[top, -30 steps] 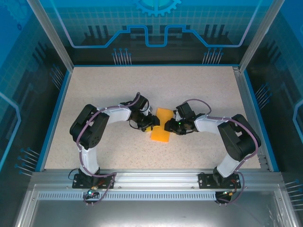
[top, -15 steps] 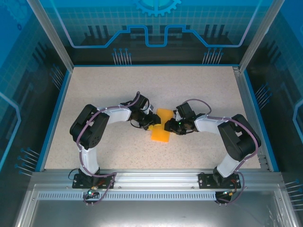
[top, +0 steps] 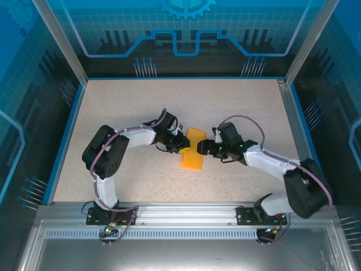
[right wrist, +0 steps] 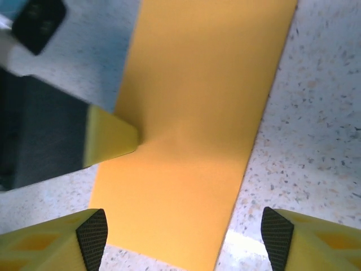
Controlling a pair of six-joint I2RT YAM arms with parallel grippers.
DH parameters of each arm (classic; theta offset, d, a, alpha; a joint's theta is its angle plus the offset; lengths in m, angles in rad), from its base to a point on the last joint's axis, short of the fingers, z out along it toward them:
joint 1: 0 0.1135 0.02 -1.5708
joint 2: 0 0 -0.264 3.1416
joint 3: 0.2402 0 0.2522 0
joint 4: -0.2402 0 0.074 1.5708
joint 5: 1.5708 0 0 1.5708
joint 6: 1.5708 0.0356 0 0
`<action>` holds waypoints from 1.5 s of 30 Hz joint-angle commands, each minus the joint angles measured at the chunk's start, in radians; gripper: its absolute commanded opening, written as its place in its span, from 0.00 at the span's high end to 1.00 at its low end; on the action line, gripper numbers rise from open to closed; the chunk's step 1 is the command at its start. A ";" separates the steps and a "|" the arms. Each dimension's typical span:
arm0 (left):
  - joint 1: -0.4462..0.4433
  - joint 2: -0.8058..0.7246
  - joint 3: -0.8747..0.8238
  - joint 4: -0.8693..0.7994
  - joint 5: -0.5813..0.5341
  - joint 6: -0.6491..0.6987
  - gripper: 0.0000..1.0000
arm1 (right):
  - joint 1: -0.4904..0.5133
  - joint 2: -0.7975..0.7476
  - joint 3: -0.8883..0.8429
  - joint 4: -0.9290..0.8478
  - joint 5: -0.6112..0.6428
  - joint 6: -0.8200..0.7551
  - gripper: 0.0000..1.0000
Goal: Fold a paper plane with a square sheet of paper (pick it up from the middle)
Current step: Fold the triangle a second time at the center of the table.
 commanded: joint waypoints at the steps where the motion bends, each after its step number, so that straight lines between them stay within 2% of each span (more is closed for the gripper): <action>1: -0.002 -0.043 -0.006 -0.010 0.025 -0.009 0.84 | 0.097 -0.073 0.005 -0.097 0.150 -0.108 0.21; 4: -0.002 -0.043 0.000 -0.010 0.031 -0.015 0.86 | 0.236 -0.053 0.074 -0.165 0.291 -0.173 0.21; 9: -0.003 -0.047 0.010 -0.022 0.035 -0.011 0.87 | 0.461 0.107 0.248 -0.279 0.584 -0.216 0.23; 16: -0.004 -0.038 0.019 -0.034 0.038 -0.005 0.87 | 0.620 0.378 0.476 -0.499 0.892 -0.153 0.26; 24: -0.003 -0.037 0.020 -0.037 0.040 -0.002 0.87 | 0.637 0.409 0.449 -0.465 0.892 -0.116 0.30; 34: -0.001 -0.041 0.019 -0.042 0.038 0.000 0.87 | 0.622 0.438 0.450 -0.460 0.880 -0.105 0.45; 45: -0.002 -0.039 0.022 -0.045 0.033 0.003 0.87 | 0.606 0.376 0.395 -0.448 0.882 -0.087 0.80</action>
